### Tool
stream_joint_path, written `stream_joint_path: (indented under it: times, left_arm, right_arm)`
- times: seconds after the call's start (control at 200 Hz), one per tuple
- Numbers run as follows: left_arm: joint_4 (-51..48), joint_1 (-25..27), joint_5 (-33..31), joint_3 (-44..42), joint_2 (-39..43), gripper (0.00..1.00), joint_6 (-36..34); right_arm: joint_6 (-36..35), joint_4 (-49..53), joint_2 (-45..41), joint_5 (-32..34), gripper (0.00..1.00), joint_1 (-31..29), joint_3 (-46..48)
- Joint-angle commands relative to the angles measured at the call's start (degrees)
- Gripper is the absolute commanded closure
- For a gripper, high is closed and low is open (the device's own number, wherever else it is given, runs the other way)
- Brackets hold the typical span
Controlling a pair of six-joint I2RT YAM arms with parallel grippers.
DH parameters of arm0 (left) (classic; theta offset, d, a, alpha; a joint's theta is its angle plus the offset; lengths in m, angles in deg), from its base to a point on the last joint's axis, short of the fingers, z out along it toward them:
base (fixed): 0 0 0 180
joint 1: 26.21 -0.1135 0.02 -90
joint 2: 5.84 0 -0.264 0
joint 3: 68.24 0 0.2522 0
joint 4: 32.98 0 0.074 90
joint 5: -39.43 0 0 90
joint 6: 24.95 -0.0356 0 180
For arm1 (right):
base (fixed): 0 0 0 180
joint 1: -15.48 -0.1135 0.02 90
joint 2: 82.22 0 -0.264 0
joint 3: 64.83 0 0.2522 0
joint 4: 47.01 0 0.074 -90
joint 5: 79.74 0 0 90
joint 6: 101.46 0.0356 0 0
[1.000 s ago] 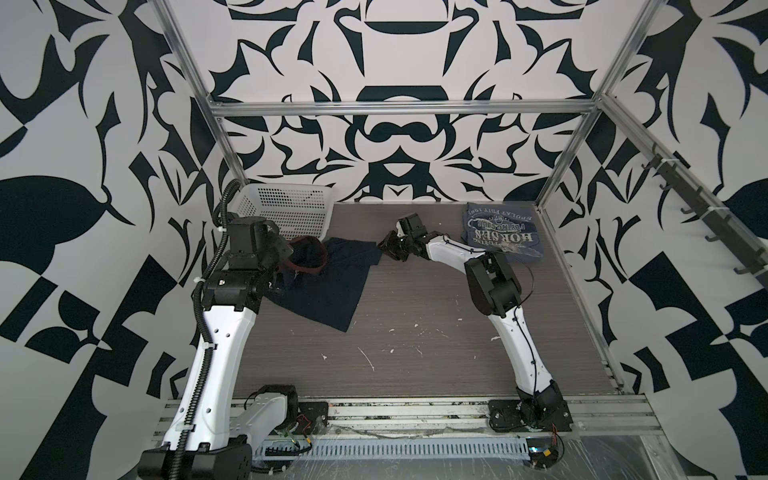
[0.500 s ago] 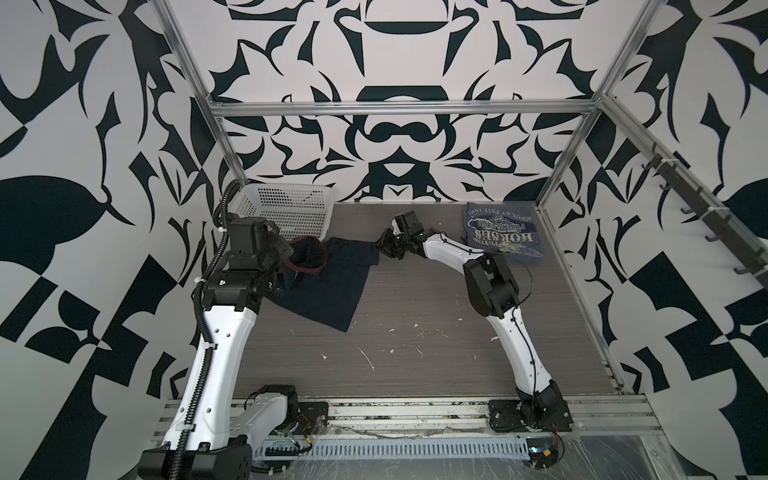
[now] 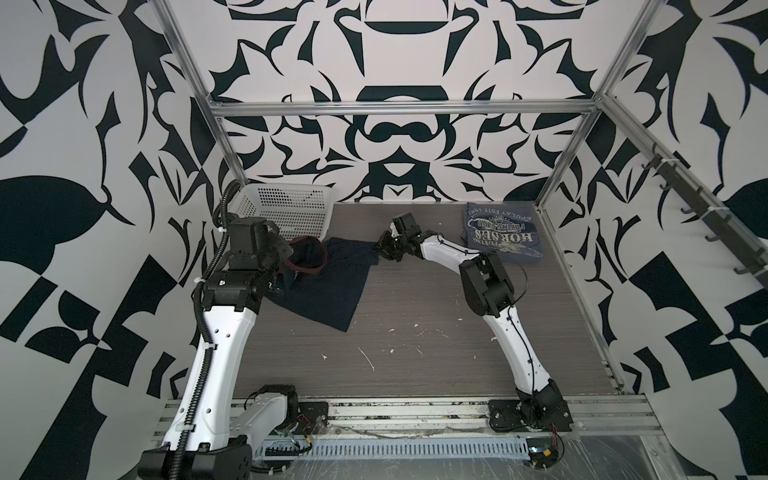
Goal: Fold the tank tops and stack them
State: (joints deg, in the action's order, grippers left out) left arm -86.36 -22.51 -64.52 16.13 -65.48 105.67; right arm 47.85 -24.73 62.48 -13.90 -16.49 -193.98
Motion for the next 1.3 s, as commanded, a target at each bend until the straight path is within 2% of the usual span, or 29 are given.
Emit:
stream_joint_path:
  times: [0.0,0.265,0.405,0.625,0.755,0.93,1.075,1.2,1.3]
  left_arm:
    - [0.59,-0.28,-0.72,-0.53,1.12,1.0,-0.08]
    - [0.55,-0.28,-0.84,-0.47,1.02,1.0,-0.02]
    - [0.29,-0.28,-0.65,-0.09,0.86,1.0,-0.04]
    - [-0.88,-0.29,-0.3,1.35,2.43,1.0,-0.45]
    - [-0.96,-0.33,2.57,1.77,3.71,1.0,-0.04]
    - [-0.96,-0.28,9.52,2.3,4.88,1.0,0.74]
    - [-0.66,-0.26,13.48,0.77,4.75,1.0,1.91]
    - [0.24,-0.28,12.46,-2.14,3.68,1.0,2.91]
    - [1.48,-0.28,11.86,-2.27,1.1,1.0,3.99]
  right_arm:
    - [0.02,0.89,-1.04,0.51,0.81,-0.38,-1.15]
    - [-2.33,0.96,-4.82,2.64,1.0,-0.44,-0.18]
    - [-3.8,-0.06,-8.36,2.21,1.0,-0.44,0.79]
    - [-12.29,3.82,-24.54,11.18,1.0,-0.09,9.34]
    - [-14.57,3.59,-36.03,15.65,1.0,1.3,19.4]
    - [-14.35,1.36,-51.77,15.64,1.0,7.93,35.51]
    - [-16.09,4.54,-64.49,15.68,1.0,16.03,46.28]
    - [-17.67,7.68,-71.39,13.32,1.0,23.38,51.44]
    - [-19.49,9.24,-72.79,11.6,1.0,28.49,50.47]
